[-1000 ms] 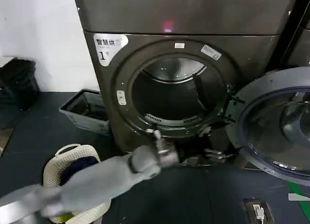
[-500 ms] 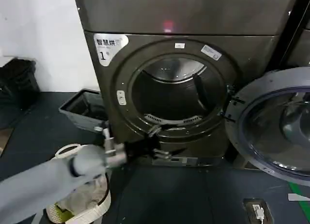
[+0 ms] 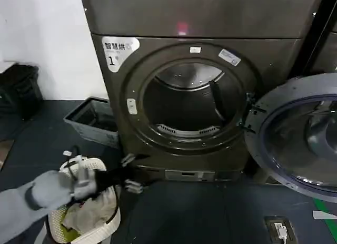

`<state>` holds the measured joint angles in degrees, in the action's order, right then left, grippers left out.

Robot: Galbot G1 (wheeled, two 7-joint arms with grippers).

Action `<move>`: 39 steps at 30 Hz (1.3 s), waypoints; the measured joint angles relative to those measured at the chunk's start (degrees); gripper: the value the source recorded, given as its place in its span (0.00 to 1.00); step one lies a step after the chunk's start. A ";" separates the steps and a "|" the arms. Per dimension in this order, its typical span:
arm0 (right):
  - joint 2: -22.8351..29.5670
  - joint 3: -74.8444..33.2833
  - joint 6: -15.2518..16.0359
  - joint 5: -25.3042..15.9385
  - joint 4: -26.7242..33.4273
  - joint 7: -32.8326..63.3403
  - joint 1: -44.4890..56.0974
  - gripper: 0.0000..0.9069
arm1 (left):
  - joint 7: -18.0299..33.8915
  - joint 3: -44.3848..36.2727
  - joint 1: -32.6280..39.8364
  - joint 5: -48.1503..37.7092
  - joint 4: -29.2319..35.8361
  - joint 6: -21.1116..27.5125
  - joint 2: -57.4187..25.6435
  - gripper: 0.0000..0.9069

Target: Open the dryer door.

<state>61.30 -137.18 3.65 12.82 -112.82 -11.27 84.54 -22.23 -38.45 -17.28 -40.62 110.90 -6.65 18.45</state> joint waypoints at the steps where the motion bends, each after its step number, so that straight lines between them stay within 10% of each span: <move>1: 0.00 -0.03 0.00 0.00 0.07 0.01 -0.12 1.00 | -0.47 0.00 -0.35 0.54 -0.67 -0.09 -0.92 1.00; 20: 0.40 4.44 0.98 -1.42 0.03 -0.84 -3.08 1.00 | -6.38 4.13 -4.13 9.02 3.53 17.19 -17.56 1.00; 39: 0.67 6.03 1.21 -2.96 -0.27 -0.83 -3.95 1.00 | -10.57 8.82 -11.36 17.56 2.71 22.36 -22.32 1.00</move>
<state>61.97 -131.16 4.86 9.86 -113.09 -12.10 80.59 -32.81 -29.64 -28.64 -23.06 113.61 15.70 -3.87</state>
